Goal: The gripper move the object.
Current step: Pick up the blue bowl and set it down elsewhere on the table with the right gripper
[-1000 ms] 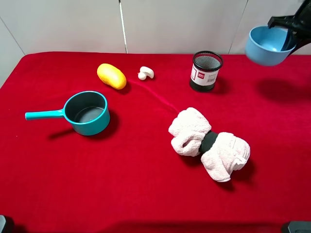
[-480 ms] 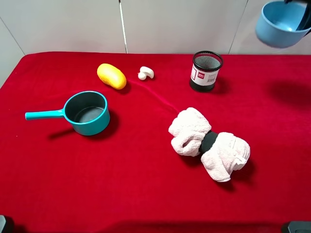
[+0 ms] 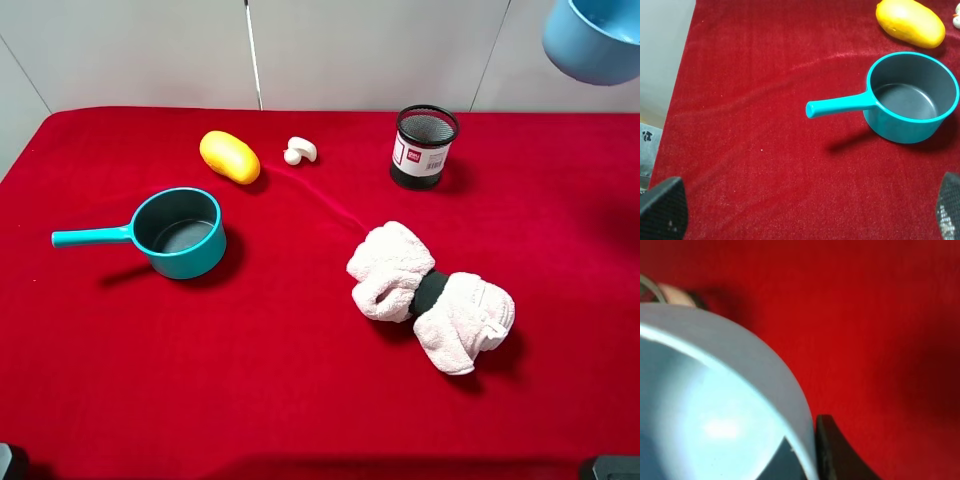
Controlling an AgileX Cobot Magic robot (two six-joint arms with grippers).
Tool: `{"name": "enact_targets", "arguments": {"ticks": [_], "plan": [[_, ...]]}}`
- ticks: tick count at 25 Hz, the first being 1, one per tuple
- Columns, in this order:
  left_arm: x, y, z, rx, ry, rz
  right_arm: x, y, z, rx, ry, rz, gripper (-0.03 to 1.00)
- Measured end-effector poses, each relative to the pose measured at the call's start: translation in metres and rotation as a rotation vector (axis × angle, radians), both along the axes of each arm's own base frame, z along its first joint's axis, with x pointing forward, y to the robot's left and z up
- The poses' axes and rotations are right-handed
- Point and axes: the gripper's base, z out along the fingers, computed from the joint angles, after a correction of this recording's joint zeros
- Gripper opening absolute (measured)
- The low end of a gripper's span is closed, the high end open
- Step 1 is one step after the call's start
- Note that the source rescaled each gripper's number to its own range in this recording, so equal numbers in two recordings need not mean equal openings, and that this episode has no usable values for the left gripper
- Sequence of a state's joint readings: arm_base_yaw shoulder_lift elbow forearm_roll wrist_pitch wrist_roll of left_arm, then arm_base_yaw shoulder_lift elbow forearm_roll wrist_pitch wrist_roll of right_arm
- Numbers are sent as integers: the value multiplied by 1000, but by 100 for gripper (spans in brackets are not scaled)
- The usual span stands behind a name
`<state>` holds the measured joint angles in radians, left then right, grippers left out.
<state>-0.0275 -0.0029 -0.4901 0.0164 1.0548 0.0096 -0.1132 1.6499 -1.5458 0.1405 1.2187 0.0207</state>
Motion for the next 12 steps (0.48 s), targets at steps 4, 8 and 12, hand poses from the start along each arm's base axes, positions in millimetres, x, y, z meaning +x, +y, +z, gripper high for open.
{"name": "enact_targets", "arguments": {"ticks": [4,8,12], "plan": [[0,0,0,0,0,0,-26,13,4,5,0,33,0],[0,0,0,0,0,0,-47,40,7,2,-1,120,0],[0,0,0,0,0,0,-65,71,7,6,2,219,0]]}}
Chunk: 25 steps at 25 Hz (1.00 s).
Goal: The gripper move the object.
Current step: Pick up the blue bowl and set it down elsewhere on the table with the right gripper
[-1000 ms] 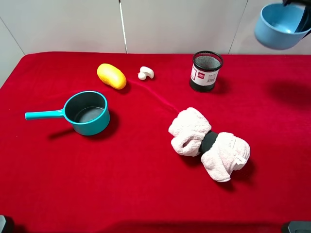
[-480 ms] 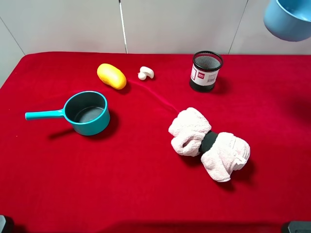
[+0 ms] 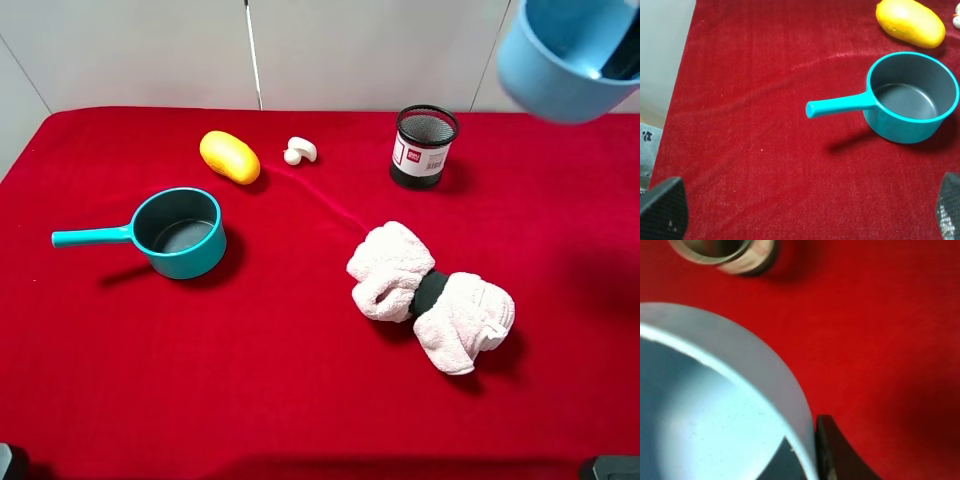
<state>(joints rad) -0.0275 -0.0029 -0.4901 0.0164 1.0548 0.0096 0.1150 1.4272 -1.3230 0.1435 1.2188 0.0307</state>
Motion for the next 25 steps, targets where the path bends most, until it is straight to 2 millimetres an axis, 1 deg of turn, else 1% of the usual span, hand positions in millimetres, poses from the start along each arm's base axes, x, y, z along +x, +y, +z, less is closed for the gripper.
{"name": "enact_targets", "arguments": {"ticks": [10,13,17,20,25], "plan": [[0,0,0,1,0,0,-35,82,-21,-2,72,195,0],[0,0,0,1,0,0,-48,108,-22,15,55,248,0],[0,0,0,1,0,0,-64,136,-26,-5,51,295,0],[0,0,0,1,0,0,-75,162,-38,-32,67,353,0],[0,0,0,1,0,0,-87,202,-65,-47,93,421,0]]}}
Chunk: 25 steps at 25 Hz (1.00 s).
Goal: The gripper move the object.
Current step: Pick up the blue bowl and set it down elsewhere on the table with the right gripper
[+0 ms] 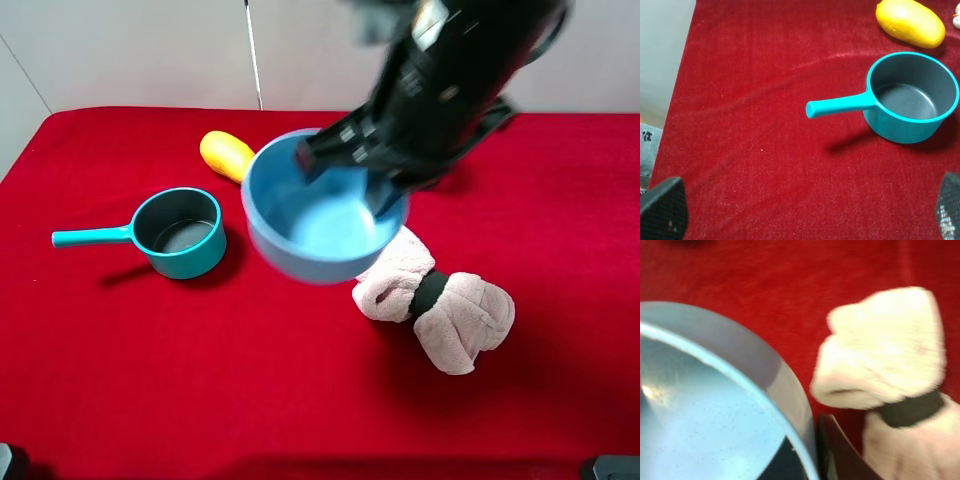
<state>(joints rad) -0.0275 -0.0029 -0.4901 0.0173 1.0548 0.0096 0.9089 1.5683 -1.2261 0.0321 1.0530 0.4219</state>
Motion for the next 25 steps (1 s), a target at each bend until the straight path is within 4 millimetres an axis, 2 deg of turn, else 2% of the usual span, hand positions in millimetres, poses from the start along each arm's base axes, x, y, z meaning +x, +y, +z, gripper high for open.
{"name": "enact_targets", "arguments": {"ticks": [6,14,25], "plan": [[0,0,0,0,0,0,-6,36,-33,9,10,59,0],[0,0,0,0,0,0,4,68,-72,26,59,78,0],[0,0,0,0,0,0,14,89,-116,39,89,85,0]]}}
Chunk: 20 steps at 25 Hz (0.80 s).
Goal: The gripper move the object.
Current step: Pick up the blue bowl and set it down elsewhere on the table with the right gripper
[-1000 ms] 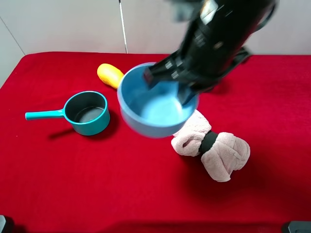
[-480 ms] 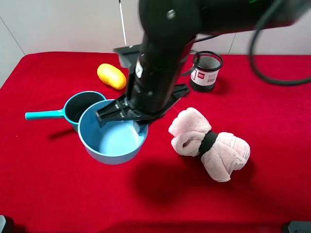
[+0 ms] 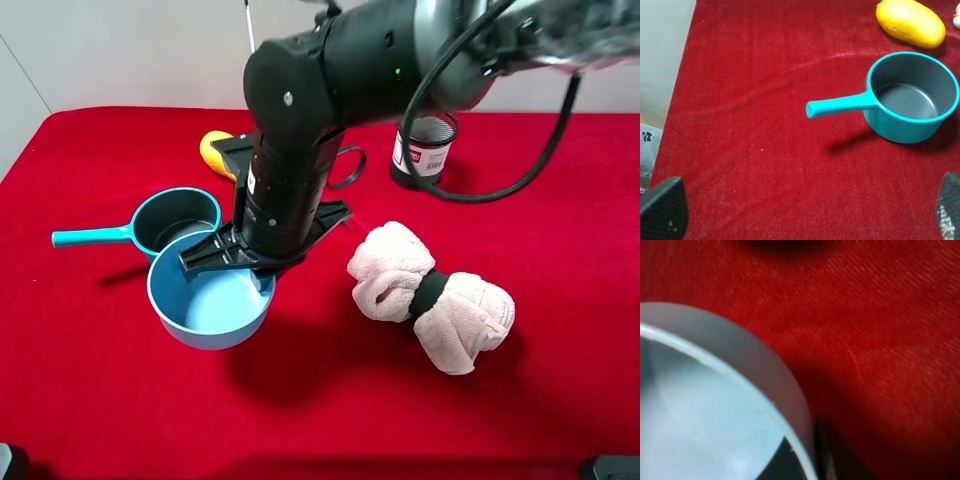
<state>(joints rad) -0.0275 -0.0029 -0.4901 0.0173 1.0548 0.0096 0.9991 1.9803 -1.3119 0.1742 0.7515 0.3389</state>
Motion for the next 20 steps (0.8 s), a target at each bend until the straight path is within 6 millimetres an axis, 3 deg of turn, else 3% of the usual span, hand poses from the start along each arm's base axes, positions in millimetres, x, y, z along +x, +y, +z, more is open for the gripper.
{"name": "enact_targets", "arguments": {"ticks": [20], "plan": [[0,0,0,0,0,0,9,9,-58,-40,-7,-2,0]]}}
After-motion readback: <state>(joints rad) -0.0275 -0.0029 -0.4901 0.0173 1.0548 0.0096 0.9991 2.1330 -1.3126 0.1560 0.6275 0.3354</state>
